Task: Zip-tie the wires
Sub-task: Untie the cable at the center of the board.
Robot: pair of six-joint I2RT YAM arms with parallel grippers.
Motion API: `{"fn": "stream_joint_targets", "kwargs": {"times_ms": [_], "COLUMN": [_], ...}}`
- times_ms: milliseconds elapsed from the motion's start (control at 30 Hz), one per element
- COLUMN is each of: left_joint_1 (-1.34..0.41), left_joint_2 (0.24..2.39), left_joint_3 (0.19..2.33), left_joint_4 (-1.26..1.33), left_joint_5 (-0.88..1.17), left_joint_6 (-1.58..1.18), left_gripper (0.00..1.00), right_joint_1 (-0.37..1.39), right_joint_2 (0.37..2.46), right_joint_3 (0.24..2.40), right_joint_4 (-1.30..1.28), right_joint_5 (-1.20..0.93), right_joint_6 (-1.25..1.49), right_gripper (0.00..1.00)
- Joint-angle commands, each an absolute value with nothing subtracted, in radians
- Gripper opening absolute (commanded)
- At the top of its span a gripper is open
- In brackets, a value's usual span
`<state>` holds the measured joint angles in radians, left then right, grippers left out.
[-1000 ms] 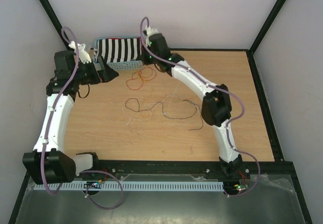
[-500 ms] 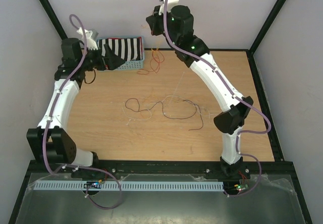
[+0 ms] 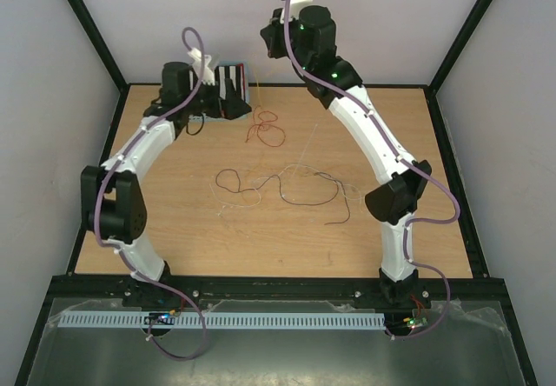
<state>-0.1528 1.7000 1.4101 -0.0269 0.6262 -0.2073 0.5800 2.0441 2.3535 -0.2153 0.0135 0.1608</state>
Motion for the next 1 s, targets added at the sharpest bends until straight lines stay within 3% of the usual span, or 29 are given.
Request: {"fn": "stream_joint_targets", "kwargs": {"times_ms": [0,500,833,967], "left_joint_1": [-0.188,-0.223,-0.264,-0.282], "left_joint_2": [1.767,1.923,2.082,2.13], "left_joint_3": [1.457,1.541,1.7,1.757], "left_joint_4": [0.035,0.148,0.174,0.179], "left_joint_5": [0.574,0.512,0.558,0.557], "left_joint_6": [-0.176,-0.248,-0.295,-0.296], "left_gripper": [0.99,0.98,0.84,0.68], "right_joint_1": [0.583,0.58,0.58,0.578], "right_joint_2": [2.021,1.971,1.933,1.926], "right_joint_3": [2.395,2.386,2.348,2.331], "right_joint_4": [-0.197,-0.197,-0.197,-0.198], "right_joint_5": [-0.001,0.01,-0.003,0.0], "right_joint_6": [0.161,0.134,0.172,0.17], "right_gripper": [0.0,0.0,0.0,0.0]}}
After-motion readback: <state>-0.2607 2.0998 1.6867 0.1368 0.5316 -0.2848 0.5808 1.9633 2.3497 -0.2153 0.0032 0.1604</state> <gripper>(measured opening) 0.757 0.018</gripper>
